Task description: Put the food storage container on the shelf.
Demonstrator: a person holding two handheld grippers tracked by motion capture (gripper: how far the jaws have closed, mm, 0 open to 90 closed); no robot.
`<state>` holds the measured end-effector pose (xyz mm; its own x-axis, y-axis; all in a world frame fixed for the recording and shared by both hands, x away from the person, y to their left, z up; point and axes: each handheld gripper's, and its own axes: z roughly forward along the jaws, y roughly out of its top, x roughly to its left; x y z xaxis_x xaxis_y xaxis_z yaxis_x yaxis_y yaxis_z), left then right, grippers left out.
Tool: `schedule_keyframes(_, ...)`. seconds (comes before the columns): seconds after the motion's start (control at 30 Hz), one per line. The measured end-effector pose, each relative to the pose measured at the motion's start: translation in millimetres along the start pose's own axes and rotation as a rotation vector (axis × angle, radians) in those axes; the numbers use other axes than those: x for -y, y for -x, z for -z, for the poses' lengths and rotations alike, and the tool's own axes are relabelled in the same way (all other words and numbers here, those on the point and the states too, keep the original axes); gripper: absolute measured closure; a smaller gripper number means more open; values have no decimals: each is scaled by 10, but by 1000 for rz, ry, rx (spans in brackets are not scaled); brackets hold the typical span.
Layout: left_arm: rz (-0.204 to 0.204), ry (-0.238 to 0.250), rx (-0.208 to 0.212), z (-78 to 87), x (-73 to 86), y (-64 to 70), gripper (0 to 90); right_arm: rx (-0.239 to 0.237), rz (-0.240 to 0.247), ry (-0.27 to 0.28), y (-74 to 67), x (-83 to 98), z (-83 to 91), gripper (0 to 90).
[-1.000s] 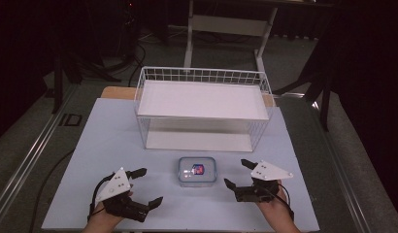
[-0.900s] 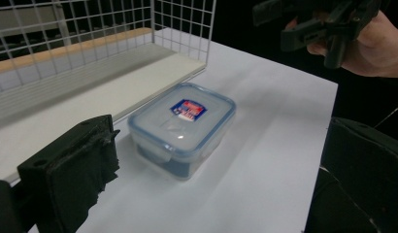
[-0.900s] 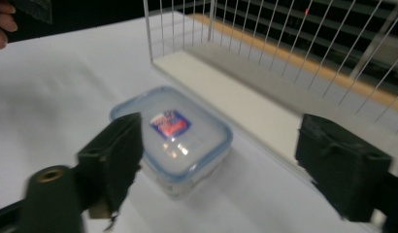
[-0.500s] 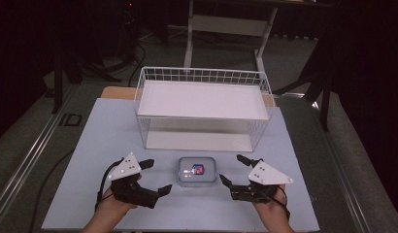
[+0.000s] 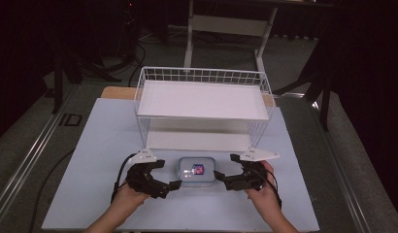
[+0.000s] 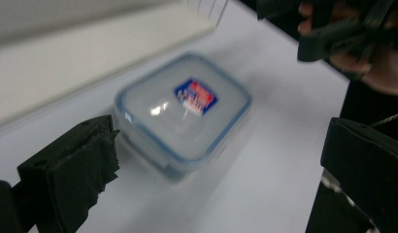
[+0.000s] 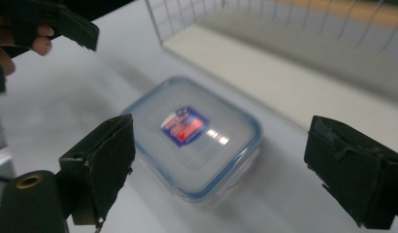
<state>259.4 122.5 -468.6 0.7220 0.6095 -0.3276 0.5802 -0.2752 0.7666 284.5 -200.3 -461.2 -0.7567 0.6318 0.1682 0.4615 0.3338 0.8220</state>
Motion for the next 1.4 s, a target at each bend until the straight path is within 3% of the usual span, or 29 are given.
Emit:
schedule_keyframes(0.07,21,-20,-6,-65,0,-25,7,-50,-84,-24,99,20,-112,111)
schedule_keyframes(0.13,73,-50,-13,-151,-1,-92,7,-58,-141,-38,143,25,-165,111)
schedule_keyframes(0.17,73,-50,-13,-151,-1,-92,7,-63,-174,-38,166,32,-183,111)
schedule_keyframes(0.2,112,-59,-8,-197,8,-144,7,-76,-209,-43,190,42,-198,111)
schedule_keyframes(0.23,112,-59,-8,-197,8,-144,7,-78,-233,-50,206,53,-212,112)
schedule_keyframes(0.27,160,-64,-2,-244,15,-201,7,-69,-251,-63,218,64,-227,112)
schedule_keyframes(0.4,220,-72,15,-322,15,-271,7,-79,-299,-88,255,96,-275,137)
schedule_keyframes(0.43,255,-85,14,-373,8,-302,7,-90,-364,-113,290,109,-326,137)
schedule_keyframes(0.47,255,-85,14,-373,8,-302,7,-90,-364,-113,290,109,-326,137)
schedule_keyframes(0.5,271,-83,22,-392,6,-318,7,-97,-396,-130,311,121,-364,146)
schedule_keyframes(0.57,284,-89,23,-418,-1,-324,7,-97,-396,-130,311,121,-364,146)
schedule_keyframes(0.63,333,-100,33,-483,-10,-377,7,-119,-464,-190,348,154,-481,167)
schedule_keyframes(0.73,358,-116,51,-515,1,-395,13,-135,-478,-217,360,168,-538,172)
schedule_keyframes(0.8,364,-119,54,-541,14,-389,145,-146,-506,-230,366,180,-590,172)
schedule_keyframes(0.97,391,-102,65,-584,23,-392,233,-174,-564,-226,408,209,-622,198)
schedule_keyframes(1.03,384,-109,47,-588,16,-403,285,-169,-561,-232,407,216,-633,227)
schedule_keyframes(1.13,421,-106,46,-591,29,-443,358,-167,-586,-236,397,233,-644,316)
schedule_keyframes(1.23,423,-116,37,-620,38,-458,391,-182,-614,-231,410,239,-648,361)
schedule_keyframes(1.3,458,-111,57,-633,57,-482,401,-182,-608,-234,390,220,-650,375)
schedule_keyframes(1.4,455,-114,57,-633,54,-477,406,-181,-611,-243,389,214,-652,377)
